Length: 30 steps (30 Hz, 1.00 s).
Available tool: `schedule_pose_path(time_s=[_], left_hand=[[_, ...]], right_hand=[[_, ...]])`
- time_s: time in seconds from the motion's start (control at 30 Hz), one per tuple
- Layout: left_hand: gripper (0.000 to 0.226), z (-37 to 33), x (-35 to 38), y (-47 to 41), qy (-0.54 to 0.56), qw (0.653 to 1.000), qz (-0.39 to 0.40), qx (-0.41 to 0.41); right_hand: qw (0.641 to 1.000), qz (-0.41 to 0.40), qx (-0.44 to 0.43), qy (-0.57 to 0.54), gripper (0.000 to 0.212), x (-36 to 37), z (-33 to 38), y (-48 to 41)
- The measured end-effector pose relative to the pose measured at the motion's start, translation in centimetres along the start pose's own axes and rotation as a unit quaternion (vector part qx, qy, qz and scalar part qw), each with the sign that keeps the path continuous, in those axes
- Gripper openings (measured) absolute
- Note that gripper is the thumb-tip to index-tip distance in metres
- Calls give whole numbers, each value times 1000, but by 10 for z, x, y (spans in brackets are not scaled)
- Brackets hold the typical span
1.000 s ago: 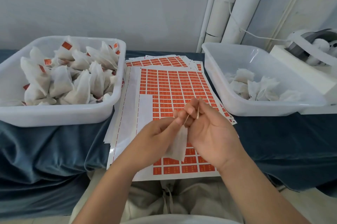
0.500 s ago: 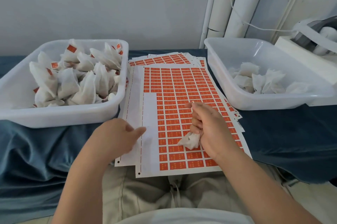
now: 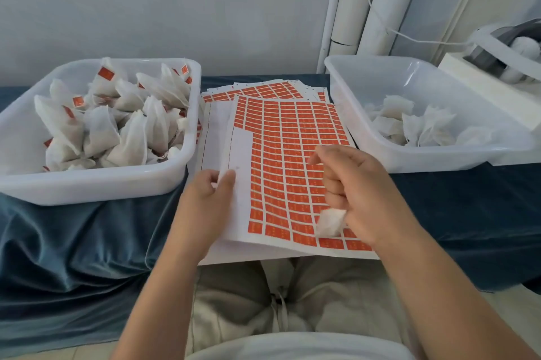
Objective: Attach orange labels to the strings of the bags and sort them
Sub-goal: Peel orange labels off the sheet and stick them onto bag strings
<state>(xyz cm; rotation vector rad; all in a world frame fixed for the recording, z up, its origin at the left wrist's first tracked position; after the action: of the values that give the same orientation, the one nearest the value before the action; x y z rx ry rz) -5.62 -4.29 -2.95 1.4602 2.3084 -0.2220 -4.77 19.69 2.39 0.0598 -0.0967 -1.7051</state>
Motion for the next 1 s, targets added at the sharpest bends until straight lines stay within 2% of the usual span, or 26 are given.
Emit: schedule_pose_path(time_s=[0.1,0.17,0.23,0.3,0.37,0.43,0.5,0.57,0.63,0.7,0.8,0.9,1.0], left_hand=[[27,-4,3,8,86,993,-74,11],[30,-4,8,14,146,986,-73,-19],[35,-2,16,16,215,973,-9,-76],[38,-6,20,16,286,946,105,-109],[31,-13,14,18,337,908,226,-100],[36,-13,7,20,306,904,289,-83],[36,-12,5,18,245,931,267,-44],[26,-14,5,17,214,955,207,1],[16,-19,8,23,206,964,163,45],[10,-24,15,30,203,964,152,79],[8,-27,19,36,191,965,157,85],[23,-27,17,37,172,964,193,65],[29,-29,15,38,155,959,226,66]], right_hand=[[968,46,-114,217,18,7,15,16],[922,82,-149,348,34,16,4,21],[876,88,-186,436,53,25,-8,23],[851,79,-254,453,50,33,-12,23],[852,63,-282,437,44,35,-10,19],[857,55,-279,429,47,31,-10,13],[861,43,-274,425,48,26,-11,9],[874,3,-261,409,42,20,-11,7],[888,-32,-256,380,36,16,-9,7],[888,-44,-268,371,37,16,-7,10],[876,-49,-277,392,30,16,-3,16],[882,-34,-256,394,40,15,-3,18],[881,-22,-238,409,34,16,-6,16]])
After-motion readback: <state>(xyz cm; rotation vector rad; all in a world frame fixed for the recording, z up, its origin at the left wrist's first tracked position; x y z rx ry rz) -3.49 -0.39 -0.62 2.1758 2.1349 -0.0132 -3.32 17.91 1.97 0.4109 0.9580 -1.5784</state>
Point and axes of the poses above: each hand's wrist, its own y-axis away from the middle knuckle, its own x-axis out of the palm, z = x × y, the point moved 5 cm from there along -y, towards the middle knuckle, and after that the axes turned 12 degrees about -z, right-handed, at the moved point
